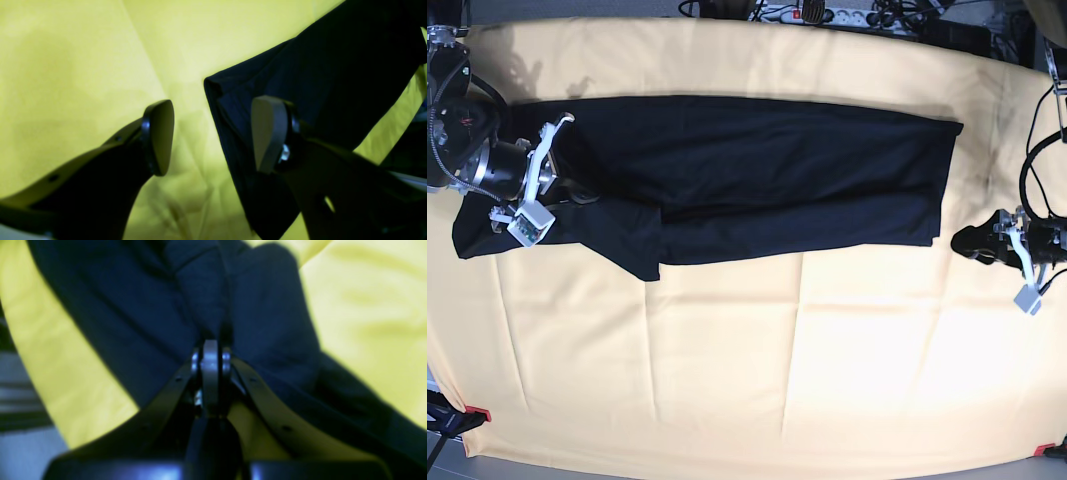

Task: Fold the T-shirt properly
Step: 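Fold the held sleeve onto the shirt strip with the right gripper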

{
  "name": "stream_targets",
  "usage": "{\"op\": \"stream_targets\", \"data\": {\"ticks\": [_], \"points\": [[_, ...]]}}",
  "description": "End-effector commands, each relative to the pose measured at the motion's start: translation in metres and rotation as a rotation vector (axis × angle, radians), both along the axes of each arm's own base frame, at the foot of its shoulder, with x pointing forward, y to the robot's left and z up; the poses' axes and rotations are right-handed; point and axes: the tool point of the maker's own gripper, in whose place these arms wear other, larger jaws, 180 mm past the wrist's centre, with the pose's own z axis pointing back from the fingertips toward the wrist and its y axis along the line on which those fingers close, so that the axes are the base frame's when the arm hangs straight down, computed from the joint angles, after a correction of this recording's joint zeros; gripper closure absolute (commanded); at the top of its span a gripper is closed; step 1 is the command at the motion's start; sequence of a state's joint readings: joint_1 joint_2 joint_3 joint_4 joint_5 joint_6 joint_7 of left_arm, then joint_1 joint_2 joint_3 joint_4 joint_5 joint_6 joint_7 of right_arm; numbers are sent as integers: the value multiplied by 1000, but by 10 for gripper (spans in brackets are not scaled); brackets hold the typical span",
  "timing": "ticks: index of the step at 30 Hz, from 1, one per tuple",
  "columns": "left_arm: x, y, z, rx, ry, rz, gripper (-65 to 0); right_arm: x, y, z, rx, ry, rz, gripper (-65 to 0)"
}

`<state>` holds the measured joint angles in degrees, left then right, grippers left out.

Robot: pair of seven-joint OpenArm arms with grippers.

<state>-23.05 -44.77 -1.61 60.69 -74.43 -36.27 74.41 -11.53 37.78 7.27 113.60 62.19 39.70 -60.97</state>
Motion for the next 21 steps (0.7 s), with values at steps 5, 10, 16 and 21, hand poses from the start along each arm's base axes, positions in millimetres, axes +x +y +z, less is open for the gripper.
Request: {"op": "stream_targets", "data": {"ticks": [5, 10, 16, 21], "points": [[10, 7, 21, 1, -59, 12, -382, -17, 1, 0, -31, 26, 42, 0], [10, 7, 21, 1, -59, 12, -382, -41, 9, -2, -28, 114, 109, 0], [10, 7, 21, 1, -59, 12, -382, -61, 4, -1, -63, 197, 187, 0], [10, 8, 21, 2, -59, 12, -382, -64, -13, -3, -145, 222, 200, 0]]}}
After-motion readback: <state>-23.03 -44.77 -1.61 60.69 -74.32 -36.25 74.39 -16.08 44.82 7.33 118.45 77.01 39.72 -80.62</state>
